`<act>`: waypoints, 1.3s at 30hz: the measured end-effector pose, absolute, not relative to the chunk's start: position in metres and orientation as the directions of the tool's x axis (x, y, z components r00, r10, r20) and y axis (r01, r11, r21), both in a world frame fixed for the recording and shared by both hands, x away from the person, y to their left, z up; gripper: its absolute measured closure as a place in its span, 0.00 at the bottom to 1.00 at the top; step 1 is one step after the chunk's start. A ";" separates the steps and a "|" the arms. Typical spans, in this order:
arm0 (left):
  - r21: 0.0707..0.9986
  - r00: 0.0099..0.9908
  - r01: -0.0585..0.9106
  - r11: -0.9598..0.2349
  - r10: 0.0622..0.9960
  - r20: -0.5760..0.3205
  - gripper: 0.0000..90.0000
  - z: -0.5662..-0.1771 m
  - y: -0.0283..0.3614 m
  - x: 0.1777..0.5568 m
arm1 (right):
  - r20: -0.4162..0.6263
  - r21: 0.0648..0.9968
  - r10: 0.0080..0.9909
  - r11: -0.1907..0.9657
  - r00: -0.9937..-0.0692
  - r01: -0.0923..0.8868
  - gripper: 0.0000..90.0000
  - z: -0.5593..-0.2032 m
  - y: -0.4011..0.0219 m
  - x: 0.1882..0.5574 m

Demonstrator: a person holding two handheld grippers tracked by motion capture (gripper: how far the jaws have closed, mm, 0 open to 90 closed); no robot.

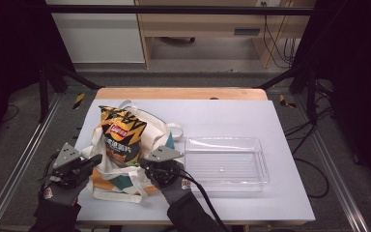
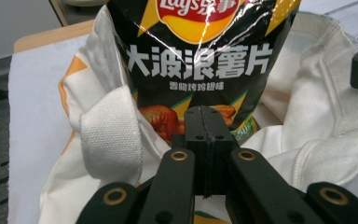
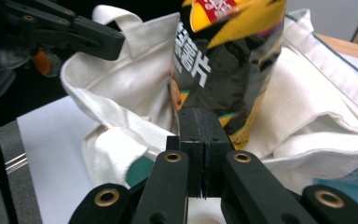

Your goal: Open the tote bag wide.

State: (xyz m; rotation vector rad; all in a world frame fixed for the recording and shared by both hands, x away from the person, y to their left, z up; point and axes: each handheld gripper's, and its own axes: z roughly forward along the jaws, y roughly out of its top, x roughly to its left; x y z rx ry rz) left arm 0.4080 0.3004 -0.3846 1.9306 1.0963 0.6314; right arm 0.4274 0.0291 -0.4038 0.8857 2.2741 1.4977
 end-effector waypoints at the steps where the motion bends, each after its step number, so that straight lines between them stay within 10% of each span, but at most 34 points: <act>1: 0.834 0.499 0.464 -0.297 0.866 0.031 1.00 -0.386 0.300 0.408 | 0.098 0.899 0.627 0.277 -0.773 0.339 1.00 -0.405 0.029 0.428; 39: 0.784 0.402 0.553 -0.282 0.914 0.044 1.00 -0.422 0.323 0.426 | 0.101 0.868 0.644 0.315 -0.758 0.383 1.00 -0.441 0.032 0.423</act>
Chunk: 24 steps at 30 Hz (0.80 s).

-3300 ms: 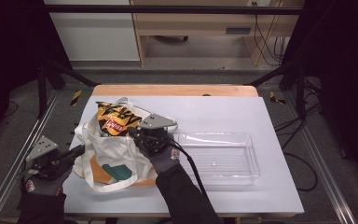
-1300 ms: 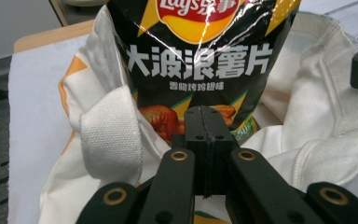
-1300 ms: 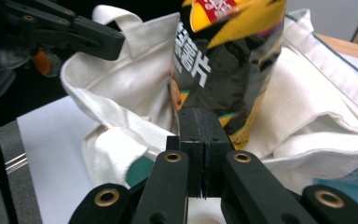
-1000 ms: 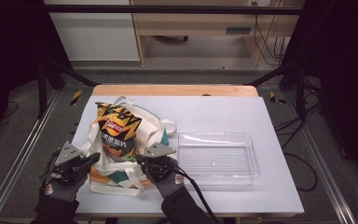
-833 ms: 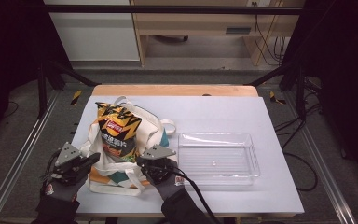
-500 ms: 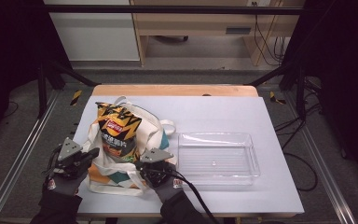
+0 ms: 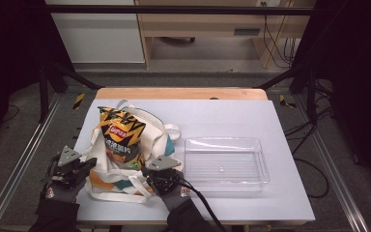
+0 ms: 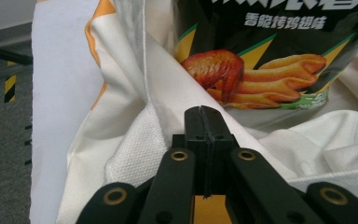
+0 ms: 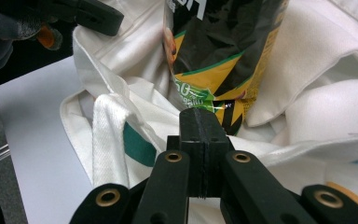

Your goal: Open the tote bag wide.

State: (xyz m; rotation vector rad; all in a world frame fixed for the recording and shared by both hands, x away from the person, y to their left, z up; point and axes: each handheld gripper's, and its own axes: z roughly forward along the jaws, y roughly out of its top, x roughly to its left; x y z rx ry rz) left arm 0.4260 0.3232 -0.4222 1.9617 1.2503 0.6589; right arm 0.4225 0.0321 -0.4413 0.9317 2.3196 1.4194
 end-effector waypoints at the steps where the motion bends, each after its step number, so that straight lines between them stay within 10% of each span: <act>1: 0.783 0.398 0.557 -0.277 0.916 0.042 1.00 -0.423 0.324 0.426 | 0.101 0.868 0.644 0.315 -0.758 0.383 1.00 -0.441 0.032 0.423; 24: 0.719 0.408 0.608 -0.337 0.909 0.081 1.00 -0.448 0.326 0.429 | 0.069 0.852 0.679 0.341 -0.731 0.397 1.00 -0.467 0.037 0.422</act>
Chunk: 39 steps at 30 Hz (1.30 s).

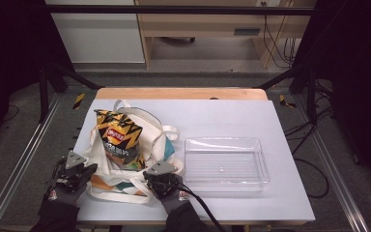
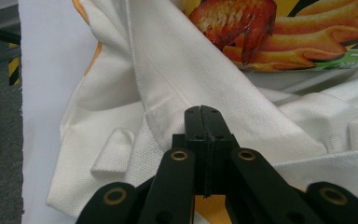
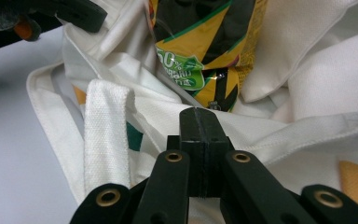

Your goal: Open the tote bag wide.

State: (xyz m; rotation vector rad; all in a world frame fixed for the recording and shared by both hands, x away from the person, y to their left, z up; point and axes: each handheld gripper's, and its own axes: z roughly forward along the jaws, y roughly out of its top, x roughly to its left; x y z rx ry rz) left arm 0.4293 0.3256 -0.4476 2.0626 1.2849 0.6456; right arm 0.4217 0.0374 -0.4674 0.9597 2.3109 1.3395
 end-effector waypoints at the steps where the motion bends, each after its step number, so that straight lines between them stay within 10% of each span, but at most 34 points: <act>1: 0.716 0.409 0.612 -0.337 0.909 0.079 1.00 -0.448 0.326 0.430 | 0.068 0.852 0.679 0.342 -0.731 0.397 1.00 -0.468 0.037 0.422; 39: 0.679 0.448 0.631 -0.376 0.891 0.077 1.00 -0.464 0.320 0.439 | 0.040 0.839 0.725 0.349 -0.688 0.417 1.00 -0.487 0.039 0.425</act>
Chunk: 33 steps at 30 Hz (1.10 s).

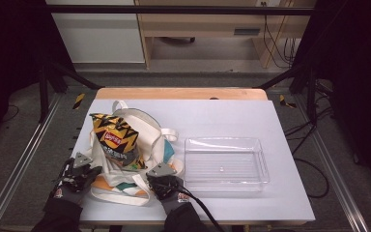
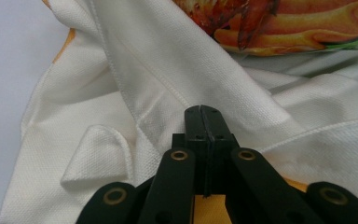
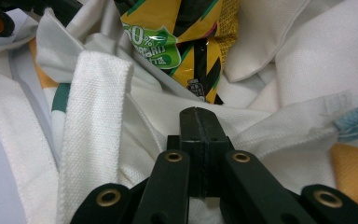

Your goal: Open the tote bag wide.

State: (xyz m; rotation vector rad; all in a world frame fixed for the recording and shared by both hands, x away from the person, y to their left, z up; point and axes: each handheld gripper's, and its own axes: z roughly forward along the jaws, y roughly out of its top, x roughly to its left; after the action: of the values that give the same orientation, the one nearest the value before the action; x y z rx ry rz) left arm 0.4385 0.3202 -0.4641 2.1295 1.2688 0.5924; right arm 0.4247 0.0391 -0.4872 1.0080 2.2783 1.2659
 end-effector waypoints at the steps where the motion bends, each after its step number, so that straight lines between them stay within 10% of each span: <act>1: 0.676 0.447 0.633 -0.377 0.891 0.079 1.00 -0.464 0.320 0.439 | 0.041 0.839 0.724 0.350 -0.689 0.418 1.00 -0.487 0.039 0.425; 12: 0.693 0.454 0.621 -0.366 0.889 0.063 0.96 -0.458 0.321 0.436 | 0.064 0.841 0.725 0.330 -0.685 0.428 1.00 -0.485 0.037 0.426; 33: 0.857 0.455 0.451 -0.248 0.890 0.018 0.60 -0.412 0.322 0.414 | 0.085 0.902 0.725 0.234 -0.683 0.362 0.71 -0.451 0.029 0.411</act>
State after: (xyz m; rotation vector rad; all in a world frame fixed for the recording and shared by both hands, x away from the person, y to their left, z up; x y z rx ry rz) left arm 0.4137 0.3223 -0.4121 1.8697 1.1308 0.6618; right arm 0.4115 0.0285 -0.4511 1.0045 2.1614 1.4320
